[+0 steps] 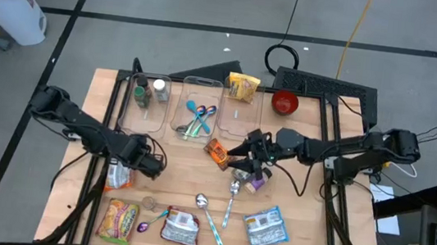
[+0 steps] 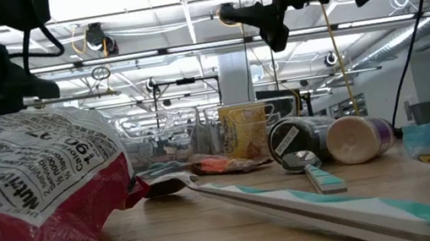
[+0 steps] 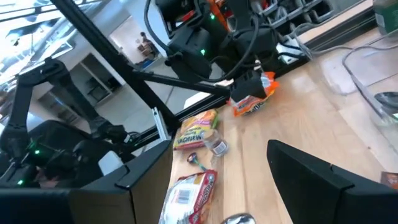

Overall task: Pick & Place Food Item
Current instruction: Put the orange noodle pack into the right transparent bin

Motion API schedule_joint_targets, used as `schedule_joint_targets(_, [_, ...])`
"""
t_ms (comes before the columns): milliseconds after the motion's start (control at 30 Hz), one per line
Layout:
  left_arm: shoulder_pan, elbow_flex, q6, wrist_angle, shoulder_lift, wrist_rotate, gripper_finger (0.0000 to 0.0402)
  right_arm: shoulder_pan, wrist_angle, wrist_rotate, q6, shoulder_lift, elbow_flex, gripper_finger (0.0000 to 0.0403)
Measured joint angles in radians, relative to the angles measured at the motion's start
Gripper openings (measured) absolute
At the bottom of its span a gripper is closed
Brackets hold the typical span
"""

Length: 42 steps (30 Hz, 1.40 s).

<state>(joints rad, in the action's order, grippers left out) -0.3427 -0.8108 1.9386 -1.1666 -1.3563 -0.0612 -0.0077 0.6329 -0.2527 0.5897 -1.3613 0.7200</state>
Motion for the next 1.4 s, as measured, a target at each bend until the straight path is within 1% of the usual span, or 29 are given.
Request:
schedule_joint_targets(167, [0.014, 0.000, 0.005, -0.010, -0.001, 0.000, 0.0127, -0.019, -0.032, -0.041, -0.010, 0.000, 0.000, 0.0254])
schedule_joint_targets(367, [0.021, 0.000, -0.019, -0.071, -0.048, 0.032, 0.0127, -0.020, -0.087, -0.050, -0.037, 0.000, 0.000, 0.0254])
schedule_joint_targets(500, [0.021, 0.000, -0.024, -0.066, -0.081, 0.034, 0.0127, -0.027, -0.099, -0.092, -0.050, 0.000, 0.000, 0.0254])
schedule_joint_targets(933, [0.022, 0.000, -0.036, -0.064, -0.222, 0.036, 0.0127, -0.052, -0.114, -0.097, -0.054, 0.000, 0.000, 0.0254])
schedule_joint_targets(1000, [0.023, 0.000, -0.063, -0.062, -0.243, 0.045, 0.0127, -0.057, -0.114, -0.118, -0.054, 0.000, 0.000, 0.0254])
schedule_joint_targets(1167, [0.039, 0.000, -0.112, -0.061, -0.283, 0.073, 0.0126, -0.059, -0.125, -0.122, -0.054, 0.000, 0.000, 0.0254])
schedule_joint_targets(1267, [0.052, 0.000, -0.113, -0.061, -0.288, 0.077, 0.0112, -0.059, -0.131, -0.122, -0.053, 0.000, 0.000, 0.0254])
schedule_joint_targets(1333, [0.062, 0.000, -0.123, -0.061, -0.288, 0.075, 0.0088, -0.059, -0.140, -0.121, -0.054, 0.000, 0.000, 0.0254])
schedule_joint_targets(1400, [0.071, 0.000, -0.141, -0.060, -0.288, 0.065, 0.0054, -0.059, -0.140, -0.120, -0.054, 0.000, 0.000, 0.0254])
